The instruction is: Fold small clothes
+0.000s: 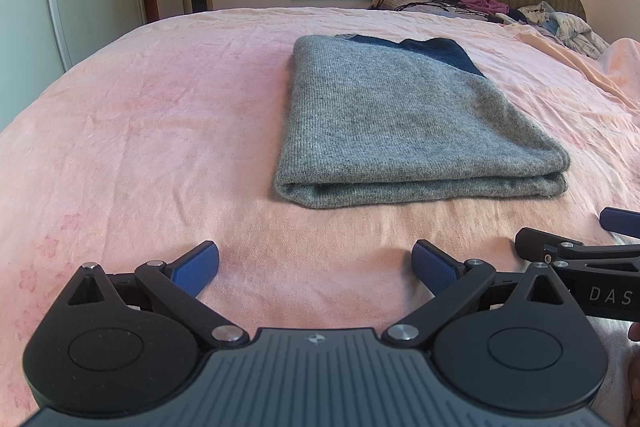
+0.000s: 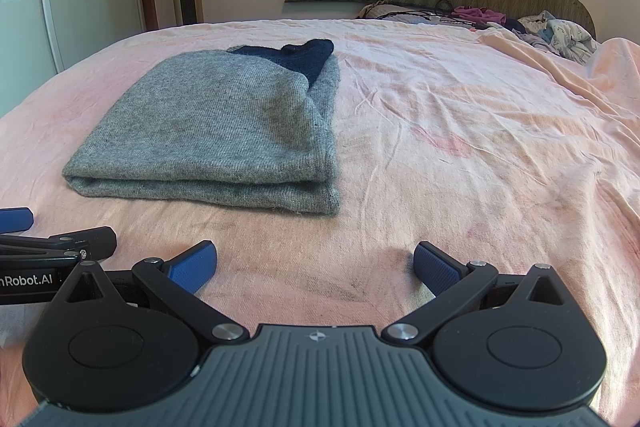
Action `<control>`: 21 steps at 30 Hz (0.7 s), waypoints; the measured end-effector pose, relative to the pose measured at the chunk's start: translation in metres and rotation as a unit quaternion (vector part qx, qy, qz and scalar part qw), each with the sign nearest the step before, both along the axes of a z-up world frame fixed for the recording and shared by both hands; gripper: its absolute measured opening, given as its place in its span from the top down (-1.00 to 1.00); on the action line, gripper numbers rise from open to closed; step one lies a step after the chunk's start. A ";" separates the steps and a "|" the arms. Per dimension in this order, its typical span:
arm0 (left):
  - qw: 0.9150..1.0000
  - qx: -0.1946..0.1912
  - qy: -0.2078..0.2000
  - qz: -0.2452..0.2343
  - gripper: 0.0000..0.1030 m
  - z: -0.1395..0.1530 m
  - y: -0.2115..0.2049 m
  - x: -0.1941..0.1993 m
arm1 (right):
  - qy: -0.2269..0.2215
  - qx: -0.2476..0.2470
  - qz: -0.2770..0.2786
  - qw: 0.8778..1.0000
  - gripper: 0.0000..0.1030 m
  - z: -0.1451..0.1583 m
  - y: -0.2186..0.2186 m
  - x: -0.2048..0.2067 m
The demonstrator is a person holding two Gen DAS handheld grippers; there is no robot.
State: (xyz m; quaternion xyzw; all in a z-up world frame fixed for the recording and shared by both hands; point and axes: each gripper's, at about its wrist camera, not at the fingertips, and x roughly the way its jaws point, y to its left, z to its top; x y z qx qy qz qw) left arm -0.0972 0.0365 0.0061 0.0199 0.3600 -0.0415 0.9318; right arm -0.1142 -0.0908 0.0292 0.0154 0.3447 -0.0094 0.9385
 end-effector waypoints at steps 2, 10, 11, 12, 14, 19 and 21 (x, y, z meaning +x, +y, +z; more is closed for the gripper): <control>1.000 0.000 0.000 0.000 -1.00 0.000 0.000 0.000 | 0.000 0.000 0.000 1.000 -1.00 0.000 0.000 0.000; 1.000 0.001 0.000 0.000 -1.00 0.000 0.000 0.000 | 0.000 0.000 0.000 1.000 -1.00 0.000 0.000 0.000; 1.000 0.000 0.001 0.000 -1.00 0.000 0.000 0.000 | 0.000 0.000 0.000 1.000 -1.00 0.000 0.000 0.000; 1.000 0.001 0.001 0.000 -1.00 0.000 0.000 0.000 | 0.000 0.000 0.000 1.000 -1.00 0.000 0.000 0.000; 1.000 0.001 0.002 -0.001 -1.00 0.000 0.000 0.000 | 0.000 0.000 0.000 1.000 -1.00 0.000 0.000 0.000; 1.000 -0.003 0.003 -0.005 -1.00 0.002 0.002 0.001 | 0.000 0.000 0.000 1.000 -1.00 0.000 0.000 0.000; 1.000 0.003 0.002 -0.006 -1.00 0.002 0.000 0.001 | 0.000 0.000 0.000 1.000 -1.00 0.000 0.000 0.000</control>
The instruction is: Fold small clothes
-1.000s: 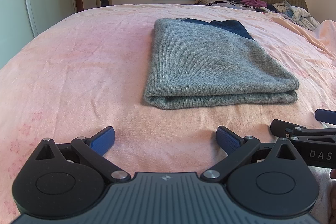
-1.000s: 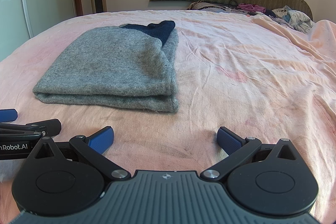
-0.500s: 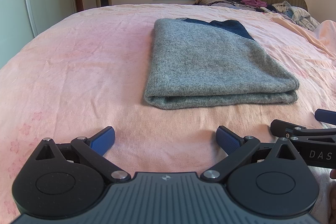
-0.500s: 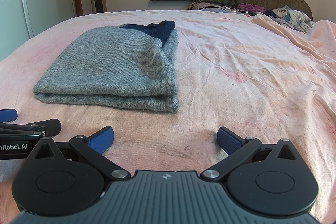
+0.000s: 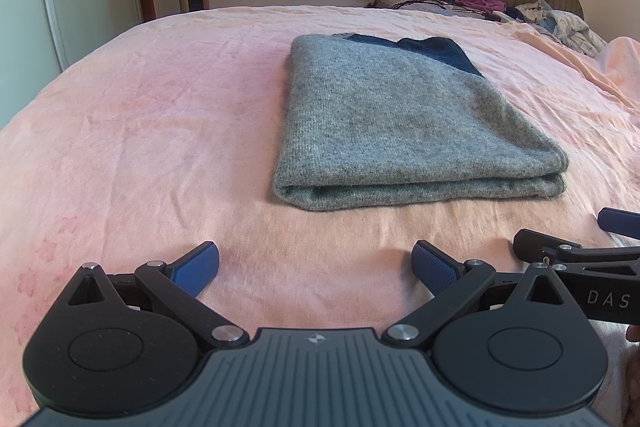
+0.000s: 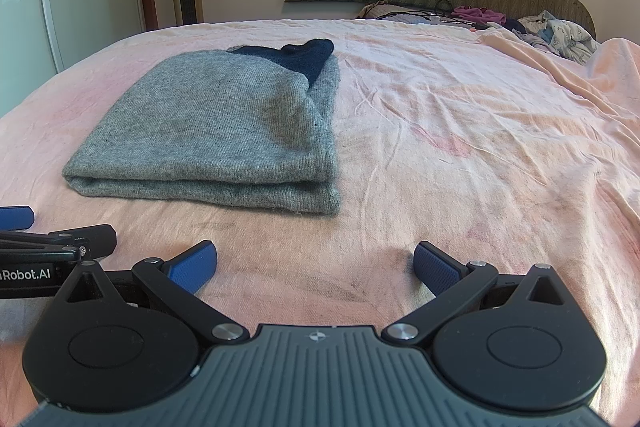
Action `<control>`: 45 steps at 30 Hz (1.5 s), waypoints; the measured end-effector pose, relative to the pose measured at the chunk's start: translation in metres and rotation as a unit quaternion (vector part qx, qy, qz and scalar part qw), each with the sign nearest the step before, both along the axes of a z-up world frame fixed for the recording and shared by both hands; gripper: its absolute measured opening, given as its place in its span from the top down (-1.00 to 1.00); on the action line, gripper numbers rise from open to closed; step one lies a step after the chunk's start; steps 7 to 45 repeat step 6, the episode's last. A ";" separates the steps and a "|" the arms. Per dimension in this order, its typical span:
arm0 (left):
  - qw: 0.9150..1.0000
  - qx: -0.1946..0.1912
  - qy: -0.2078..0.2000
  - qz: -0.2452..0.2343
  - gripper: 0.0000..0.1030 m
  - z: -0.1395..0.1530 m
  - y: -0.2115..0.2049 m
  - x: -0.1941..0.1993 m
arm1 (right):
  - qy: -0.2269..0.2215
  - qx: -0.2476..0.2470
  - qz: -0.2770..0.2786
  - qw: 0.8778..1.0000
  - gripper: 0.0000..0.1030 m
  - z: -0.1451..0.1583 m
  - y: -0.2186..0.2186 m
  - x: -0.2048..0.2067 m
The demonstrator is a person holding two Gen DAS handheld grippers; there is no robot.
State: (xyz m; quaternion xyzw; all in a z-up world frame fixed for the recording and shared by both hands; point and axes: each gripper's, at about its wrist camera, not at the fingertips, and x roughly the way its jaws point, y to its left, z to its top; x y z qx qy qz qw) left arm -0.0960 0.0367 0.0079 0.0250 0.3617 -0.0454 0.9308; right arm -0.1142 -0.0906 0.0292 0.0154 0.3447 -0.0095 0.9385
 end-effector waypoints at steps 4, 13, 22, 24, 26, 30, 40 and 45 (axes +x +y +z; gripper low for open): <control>1.000 0.016 -0.020 -0.017 -1.00 0.005 -0.004 -0.010 | 0.000 0.001 0.000 1.000 -1.00 0.000 0.000 0.000; 0.999 0.018 -0.039 -0.019 -1.00 0.014 0.002 -0.018 | 0.000 0.010 0.004 1.000 -1.00 0.003 -0.003 0.000; 0.999 0.018 -0.039 -0.019 -1.00 0.014 0.002 -0.018 | 0.000 0.010 0.004 1.000 -1.00 0.003 -0.003 0.000; 0.999 0.018 -0.039 -0.019 -1.00 0.014 0.002 -0.018 | 0.000 0.010 0.004 1.000 -1.00 0.003 -0.003 0.000; 0.999 0.018 -0.039 -0.019 -1.00 0.014 0.002 -0.018 | 0.000 0.010 0.004 1.000 -1.00 0.003 -0.003 0.000; 0.999 0.018 -0.039 -0.019 -1.00 0.014 0.002 -0.018 | 0.000 0.010 0.004 1.000 -1.00 0.003 -0.003 0.000; 0.999 0.018 -0.039 -0.019 -1.00 0.014 0.002 -0.018 | 0.000 0.010 0.004 1.000 -1.00 0.003 -0.003 0.000; 0.999 0.018 -0.039 -0.019 -1.00 0.014 0.002 -0.018 | 0.000 0.010 0.004 1.000 -1.00 0.003 -0.003 0.000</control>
